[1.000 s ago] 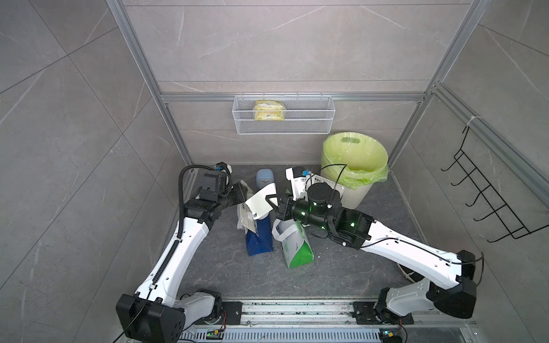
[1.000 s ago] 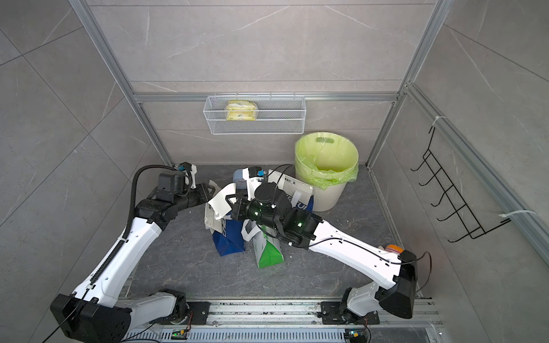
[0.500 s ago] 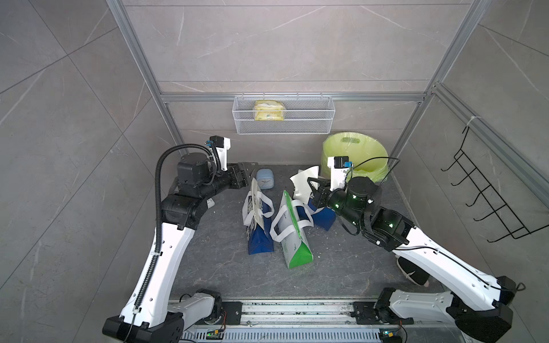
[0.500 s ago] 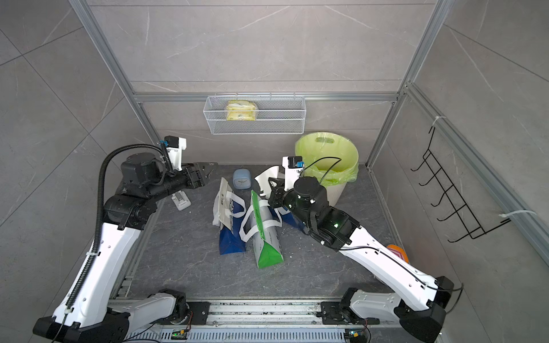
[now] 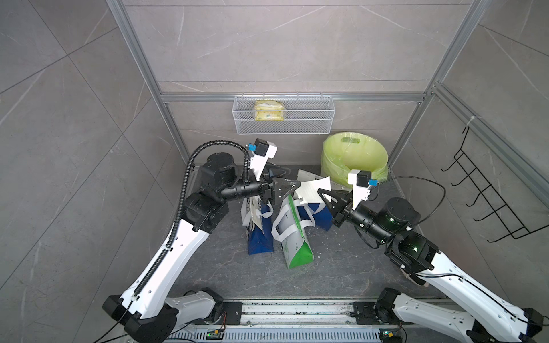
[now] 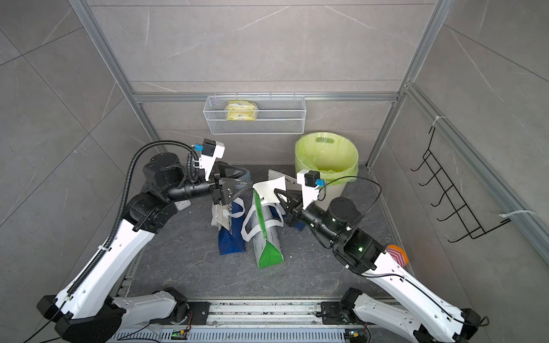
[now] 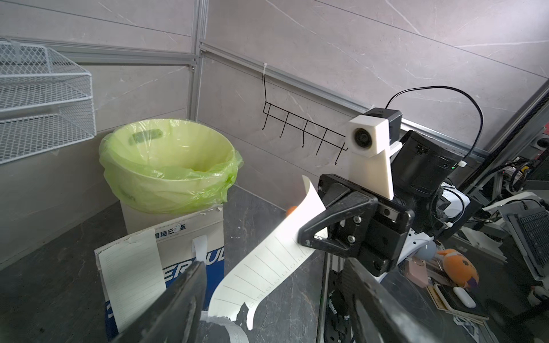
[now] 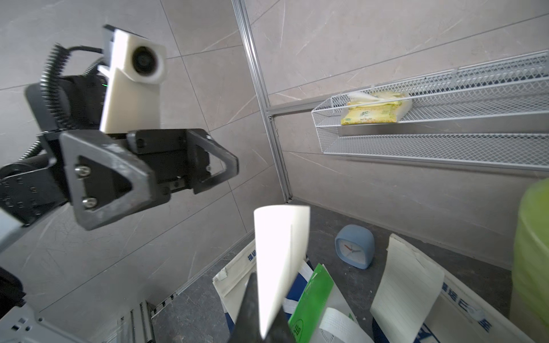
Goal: Shred takeout receipts and throw away
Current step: Shred the takeout receipt.
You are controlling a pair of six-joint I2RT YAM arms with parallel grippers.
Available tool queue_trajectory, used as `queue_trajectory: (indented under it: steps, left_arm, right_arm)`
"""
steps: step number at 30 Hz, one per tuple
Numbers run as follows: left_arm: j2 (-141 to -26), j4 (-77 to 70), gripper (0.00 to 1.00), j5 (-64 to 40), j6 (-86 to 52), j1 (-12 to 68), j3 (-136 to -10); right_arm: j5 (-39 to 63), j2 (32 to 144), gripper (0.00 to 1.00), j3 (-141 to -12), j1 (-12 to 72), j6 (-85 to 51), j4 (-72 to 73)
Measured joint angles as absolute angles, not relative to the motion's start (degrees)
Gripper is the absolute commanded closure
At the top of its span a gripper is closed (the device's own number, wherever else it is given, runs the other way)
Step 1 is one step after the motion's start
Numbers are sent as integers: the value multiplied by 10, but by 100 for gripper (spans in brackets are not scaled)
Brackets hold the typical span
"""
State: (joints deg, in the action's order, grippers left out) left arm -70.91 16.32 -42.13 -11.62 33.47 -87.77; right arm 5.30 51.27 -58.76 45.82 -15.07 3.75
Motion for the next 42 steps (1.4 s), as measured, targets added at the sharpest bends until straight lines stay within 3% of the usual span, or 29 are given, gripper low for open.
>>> queue_trajectory:
  steps: [12,15,23,24,25,26,27,28,29,32,36,42]
  left_arm:
    - [-758,161,37,-472,-104,379,-884]
    - [-760,154,50,-478,-107,380,-884]
    - [-760,126,100,-486,-128,381,-884]
    - [-760,123,100,-486,-125,382,-884]
    - [-760,122,100,-484,-125,382,-884]
    - [-760,122,100,-483,-125,383,-884]
    - [-760,122,100,-481,-124,383,-884]
    - [-760,124,100,-479,-119,383,-884]
    - [-759,130,100,-475,-113,383,-884]
    - [-754,175,100,-442,-70,383,-889]
    - [-750,264,100,-384,12,383,-916]
    - [-743,365,100,-349,128,383,-950]
  right_arm:
    - [84,477,100,-562,458,-147,117]
    - [86,477,100,-561,458,-147,121]
    - [86,477,100,-553,458,-147,123]
    - [86,477,98,-552,458,-147,123]
    - [84,478,83,-552,458,-147,123]
    - [81,479,51,-552,458,-146,122]
    - [74,479,30,-552,458,-143,116]
    - [64,480,16,-553,458,-137,104]
    - [53,481,9,-556,458,-130,91]
    - [-4,494,1,-582,458,-92,29]
    - [-76,524,0,-651,458,-20,-70]
    - [-77,535,0,-698,457,127,-139]
